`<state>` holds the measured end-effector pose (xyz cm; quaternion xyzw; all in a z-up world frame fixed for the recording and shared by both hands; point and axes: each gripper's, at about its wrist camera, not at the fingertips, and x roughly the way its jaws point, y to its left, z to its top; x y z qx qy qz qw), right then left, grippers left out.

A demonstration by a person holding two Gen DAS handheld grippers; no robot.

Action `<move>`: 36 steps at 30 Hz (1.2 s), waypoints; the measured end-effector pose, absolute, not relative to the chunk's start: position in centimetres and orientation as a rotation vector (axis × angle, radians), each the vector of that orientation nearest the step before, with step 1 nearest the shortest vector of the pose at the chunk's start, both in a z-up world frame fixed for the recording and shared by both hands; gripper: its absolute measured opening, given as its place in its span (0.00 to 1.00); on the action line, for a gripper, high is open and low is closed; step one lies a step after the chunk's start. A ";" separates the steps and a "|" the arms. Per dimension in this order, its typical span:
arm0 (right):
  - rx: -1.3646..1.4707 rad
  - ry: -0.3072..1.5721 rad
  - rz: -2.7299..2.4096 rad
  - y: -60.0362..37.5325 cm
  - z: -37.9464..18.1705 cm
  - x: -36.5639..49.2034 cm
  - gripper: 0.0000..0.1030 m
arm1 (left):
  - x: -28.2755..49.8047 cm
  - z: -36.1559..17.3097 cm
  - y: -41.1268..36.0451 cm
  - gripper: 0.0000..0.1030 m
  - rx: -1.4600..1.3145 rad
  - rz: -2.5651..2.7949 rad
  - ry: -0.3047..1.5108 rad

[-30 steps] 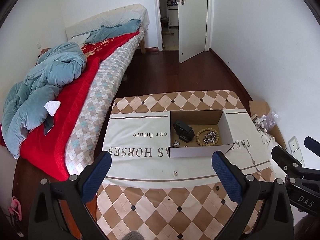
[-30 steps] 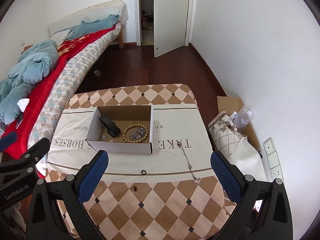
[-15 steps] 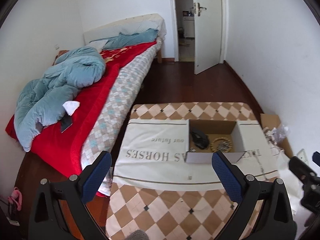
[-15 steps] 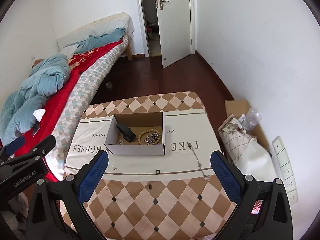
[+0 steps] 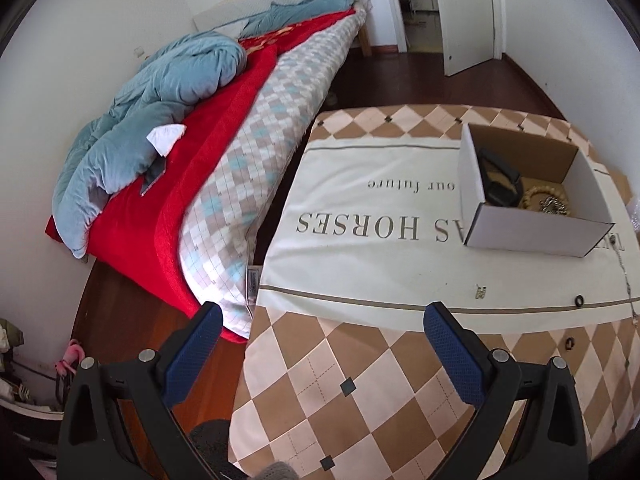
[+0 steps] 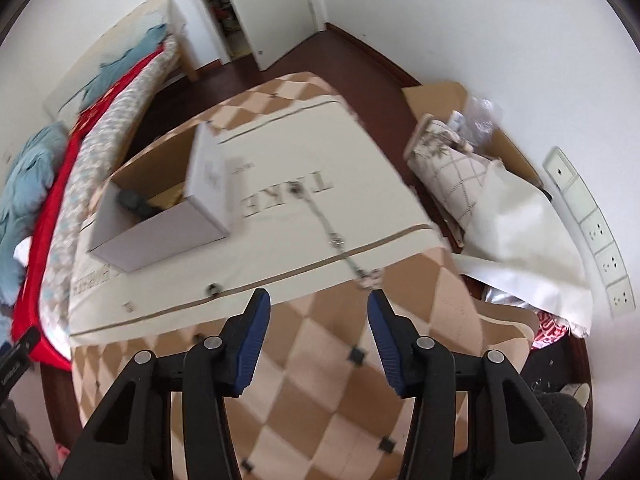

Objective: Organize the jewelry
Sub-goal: 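Grasp the long thin chain with the right gripper while the left grasps the small silver charm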

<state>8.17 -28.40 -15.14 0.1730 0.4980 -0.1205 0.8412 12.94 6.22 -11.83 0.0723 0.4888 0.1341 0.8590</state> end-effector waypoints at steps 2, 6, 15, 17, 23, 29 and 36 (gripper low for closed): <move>0.375 1.069 -0.260 -29.6 -16.6 9.1 0.52 | 13.7 -12.8 6.1 1.00 0.142 0.282 1.051; 0.326 1.105 -0.275 -30.2 -19.2 11.3 0.52 | 14.9 -14.6 5.0 1.00 0.142 0.274 1.092; 0.139 1.082 -0.310 -28.7 -21.2 11.3 0.20 | 16.1 -16.6 3.6 1.00 0.167 0.255 1.138; 0.075 1.083 -0.305 -27.4 -21.3 11.3 0.04 | 16.4 -17.0 3.5 1.00 0.154 0.243 1.153; 0.168 1.104 -0.228 -26.7 -20.9 9.9 0.04 | 17.4 -18.2 2.6 0.99 0.082 0.143 1.205; 0.217 1.123 -0.219 -26.8 -20.7 8.0 0.04 | 19.0 -20.3 0.8 0.94 0.039 0.057 1.266; 0.221 1.138 -0.249 -27.3 -20.7 7.8 0.04 | 19.4 -20.8 -1.5 0.35 0.068 -0.015 1.265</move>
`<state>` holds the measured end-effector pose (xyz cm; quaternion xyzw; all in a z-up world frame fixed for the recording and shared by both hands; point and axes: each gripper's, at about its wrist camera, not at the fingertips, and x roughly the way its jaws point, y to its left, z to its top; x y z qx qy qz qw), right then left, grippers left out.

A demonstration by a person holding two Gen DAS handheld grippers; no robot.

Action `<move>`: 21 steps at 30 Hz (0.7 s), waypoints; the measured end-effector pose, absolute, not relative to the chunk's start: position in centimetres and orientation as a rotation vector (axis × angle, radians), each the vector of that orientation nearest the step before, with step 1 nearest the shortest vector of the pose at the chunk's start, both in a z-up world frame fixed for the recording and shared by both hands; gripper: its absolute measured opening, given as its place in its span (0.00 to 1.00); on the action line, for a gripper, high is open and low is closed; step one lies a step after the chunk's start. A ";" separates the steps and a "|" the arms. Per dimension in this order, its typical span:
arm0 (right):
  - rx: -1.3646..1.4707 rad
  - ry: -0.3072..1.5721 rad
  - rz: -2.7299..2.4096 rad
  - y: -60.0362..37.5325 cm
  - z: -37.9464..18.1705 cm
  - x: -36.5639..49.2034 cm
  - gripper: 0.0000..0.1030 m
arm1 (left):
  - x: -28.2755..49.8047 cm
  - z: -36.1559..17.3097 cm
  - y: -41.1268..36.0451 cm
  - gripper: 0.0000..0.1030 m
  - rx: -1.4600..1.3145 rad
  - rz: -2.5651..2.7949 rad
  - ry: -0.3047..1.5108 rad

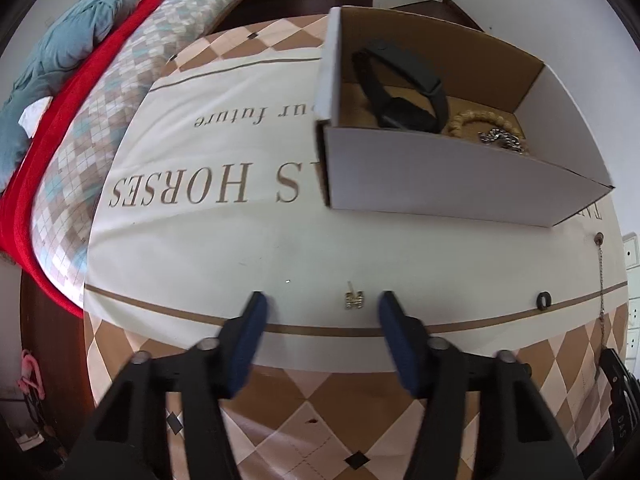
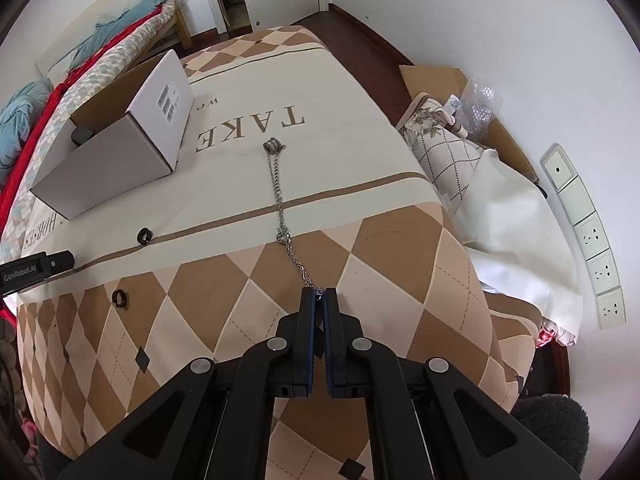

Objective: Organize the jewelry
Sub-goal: 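Grasp the long thin chain with the right gripper while the left grasps the small silver charm, then carry both items into the white box and open both grippers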

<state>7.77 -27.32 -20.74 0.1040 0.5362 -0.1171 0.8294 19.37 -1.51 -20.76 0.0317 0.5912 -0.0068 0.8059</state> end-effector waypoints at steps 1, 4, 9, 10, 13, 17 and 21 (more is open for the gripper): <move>0.219 1.141 -0.249 -27.3 -20.7 7.8 0.04 | 19.4 -20.7 -1.8 0.27 0.070 -0.026 1.264; 0.213 1.145 -0.247 -27.2 -20.6 7.9 0.04 | 19.4 -20.5 -2.6 0.06 0.089 -0.049 1.266; 0.219 1.121 -0.242 -27.1 -19.4 8.1 0.04 | 18.8 -19.4 -3.2 0.06 0.104 -0.068 1.238; 0.224 1.111 -0.239 -27.2 -18.9 8.1 0.04 | 18.7 -19.1 -3.2 0.06 0.107 -0.070 1.230; 0.243 1.077 -0.217 -27.1 -16.9 8.3 0.04 | 18.3 -17.6 -3.1 0.06 0.094 -0.088 1.208; 0.282 1.016 -0.160 -26.9 -13.3 8.6 0.04 | 17.6 -14.6 -3.0 0.06 0.072 -0.120 1.167; 0.297 0.959 -0.100 -26.4 -9.4 9.2 0.04 | 17.1 -11.6 -3.3 0.06 0.051 -0.175 1.137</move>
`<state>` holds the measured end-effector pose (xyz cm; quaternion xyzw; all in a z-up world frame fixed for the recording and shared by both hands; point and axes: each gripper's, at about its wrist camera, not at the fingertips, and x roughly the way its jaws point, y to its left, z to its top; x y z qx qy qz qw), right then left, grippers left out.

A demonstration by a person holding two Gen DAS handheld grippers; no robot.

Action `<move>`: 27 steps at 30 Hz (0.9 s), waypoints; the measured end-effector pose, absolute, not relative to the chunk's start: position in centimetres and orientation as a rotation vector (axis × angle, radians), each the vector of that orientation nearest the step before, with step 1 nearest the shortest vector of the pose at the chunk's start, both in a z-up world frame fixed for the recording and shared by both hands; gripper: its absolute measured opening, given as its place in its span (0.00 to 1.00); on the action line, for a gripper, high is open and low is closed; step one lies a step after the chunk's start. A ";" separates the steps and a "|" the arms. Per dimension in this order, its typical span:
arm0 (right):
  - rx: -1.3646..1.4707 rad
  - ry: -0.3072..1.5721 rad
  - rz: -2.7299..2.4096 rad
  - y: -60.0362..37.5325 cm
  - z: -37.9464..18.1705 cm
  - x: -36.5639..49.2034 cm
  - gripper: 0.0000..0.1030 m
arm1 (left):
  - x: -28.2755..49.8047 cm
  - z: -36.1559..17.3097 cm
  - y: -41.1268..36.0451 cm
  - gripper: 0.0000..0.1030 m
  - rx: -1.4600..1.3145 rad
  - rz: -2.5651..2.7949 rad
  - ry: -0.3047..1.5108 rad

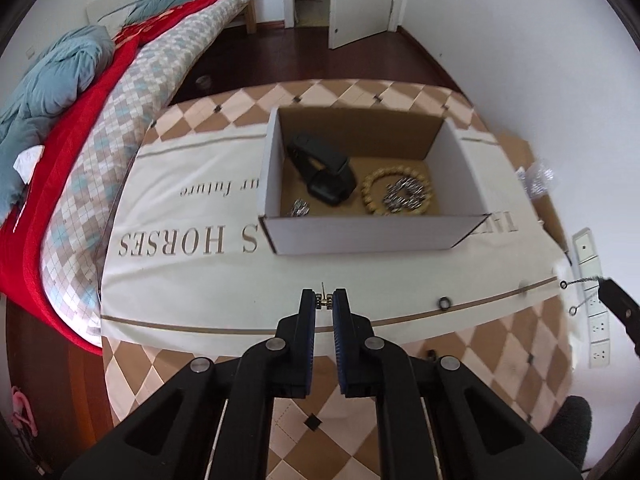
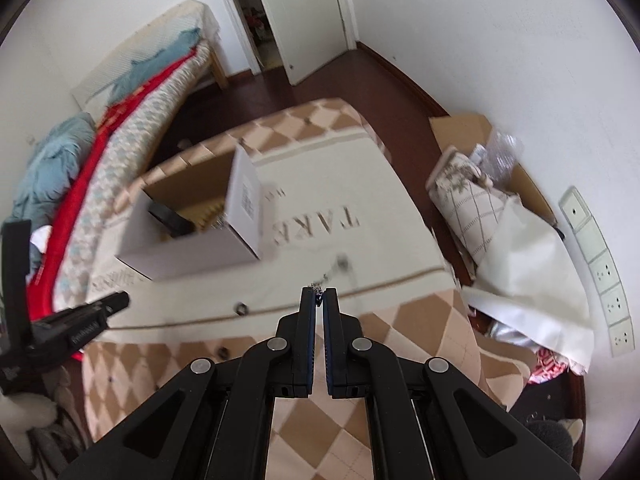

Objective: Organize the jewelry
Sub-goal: 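Carry both items into the white box and open both grippers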

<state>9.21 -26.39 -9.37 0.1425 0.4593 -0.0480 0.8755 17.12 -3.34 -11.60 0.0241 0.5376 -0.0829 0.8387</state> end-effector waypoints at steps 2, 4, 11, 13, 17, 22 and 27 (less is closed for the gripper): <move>0.302 0.931 -0.068 -26.2 -7.2 9.7 0.02 | 17.1 -10.0 -3.5 0.06 0.041 -0.201 1.118; 0.297 0.905 -0.038 -25.9 -5.2 10.1 0.02 | 17.2 -8.4 -3.6 0.06 0.029 -0.216 1.099; 0.262 0.806 0.073 -23.5 1.3 12.3 0.02 | 19.5 -4.3 -2.9 0.06 0.016 -0.224 1.032; 0.247 0.789 0.098 -22.6 2.5 13.4 0.02 | 20.6 -3.7 -2.8 0.06 0.022 -0.226 1.027; 0.221 0.781 0.135 -20.9 3.5 16.7 0.02 | 23.0 -3.8 -2.5 0.06 0.030 -0.220 1.039; 0.192 0.849 0.170 -18.7 2.0 21.9 0.02 | 25.9 -5.6 -2.5 0.06 0.043 -0.223 1.092; 0.160 0.930 0.190 -17.0 -0.9 25.9 0.02 | 27.6 -8.7 -2.1 0.06 0.020 -0.219 1.165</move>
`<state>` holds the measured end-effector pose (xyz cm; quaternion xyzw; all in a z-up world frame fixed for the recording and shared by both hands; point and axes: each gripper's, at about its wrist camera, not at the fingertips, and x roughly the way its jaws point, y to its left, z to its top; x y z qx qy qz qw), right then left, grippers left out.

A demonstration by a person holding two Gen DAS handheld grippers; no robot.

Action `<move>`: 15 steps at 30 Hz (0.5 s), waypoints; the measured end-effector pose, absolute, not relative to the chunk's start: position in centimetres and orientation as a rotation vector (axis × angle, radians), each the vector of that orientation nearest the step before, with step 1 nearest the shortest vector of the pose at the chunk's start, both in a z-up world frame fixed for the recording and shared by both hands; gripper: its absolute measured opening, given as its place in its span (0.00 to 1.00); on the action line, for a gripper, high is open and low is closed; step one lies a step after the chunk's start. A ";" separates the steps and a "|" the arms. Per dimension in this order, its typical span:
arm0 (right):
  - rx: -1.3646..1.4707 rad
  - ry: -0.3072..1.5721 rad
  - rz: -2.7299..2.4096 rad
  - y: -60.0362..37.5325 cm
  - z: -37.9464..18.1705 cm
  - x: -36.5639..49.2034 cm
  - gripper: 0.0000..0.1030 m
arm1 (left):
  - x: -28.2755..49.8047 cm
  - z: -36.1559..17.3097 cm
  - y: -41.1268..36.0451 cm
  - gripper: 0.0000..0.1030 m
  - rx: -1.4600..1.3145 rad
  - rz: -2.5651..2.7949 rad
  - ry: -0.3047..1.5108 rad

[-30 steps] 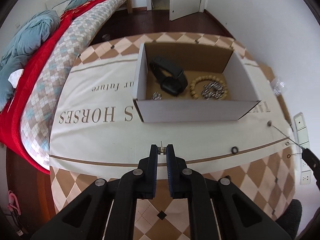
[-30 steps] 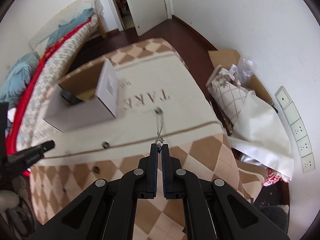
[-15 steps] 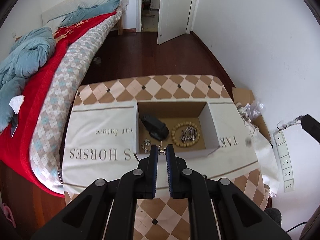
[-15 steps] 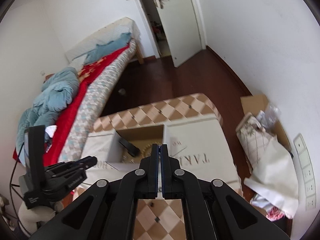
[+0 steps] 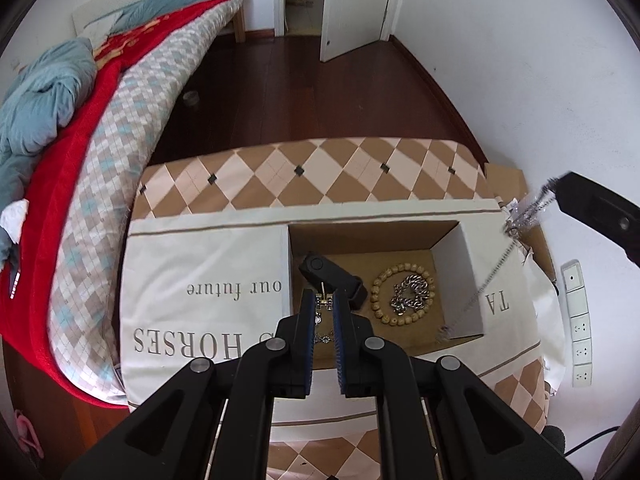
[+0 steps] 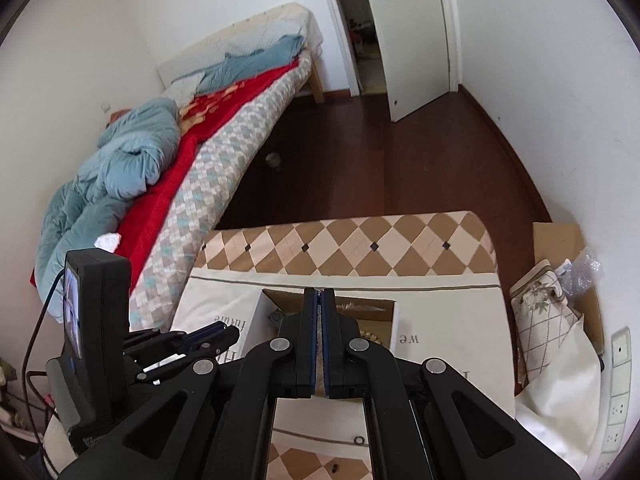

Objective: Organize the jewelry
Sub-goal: 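Carry both items into the white box and open both grippers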

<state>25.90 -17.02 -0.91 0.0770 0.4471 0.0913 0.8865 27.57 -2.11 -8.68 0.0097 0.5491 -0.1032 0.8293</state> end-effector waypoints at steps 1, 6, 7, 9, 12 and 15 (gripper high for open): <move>0.141 0.951 0.194 -16.6 -1.7 26.8 0.02 | 27.8 -9.2 -2.1 0.06 0.012 -0.221 1.181; 0.150 1.087 0.204 -16.5 -5.6 30.3 0.03 | 28.4 -11.2 -1.8 0.15 -0.053 -0.232 1.256; 0.177 1.119 0.203 -17.0 -6.4 30.8 0.06 | 28.4 -11.3 -1.8 0.19 -0.063 -0.232 1.259; 0.194 1.151 0.178 -17.8 -7.3 31.2 0.26 | 28.4 -11.1 -1.8 0.54 -0.052 -0.215 1.242; 0.219 1.131 0.146 -19.5 -7.3 30.5 0.51 | 28.3 -10.2 -1.5 0.76 -0.058 -0.194 1.199; 0.177 1.118 0.093 -20.3 -7.3 29.2 0.56 | 28.3 -9.4 -1.1 0.89 -0.036 -0.152 1.159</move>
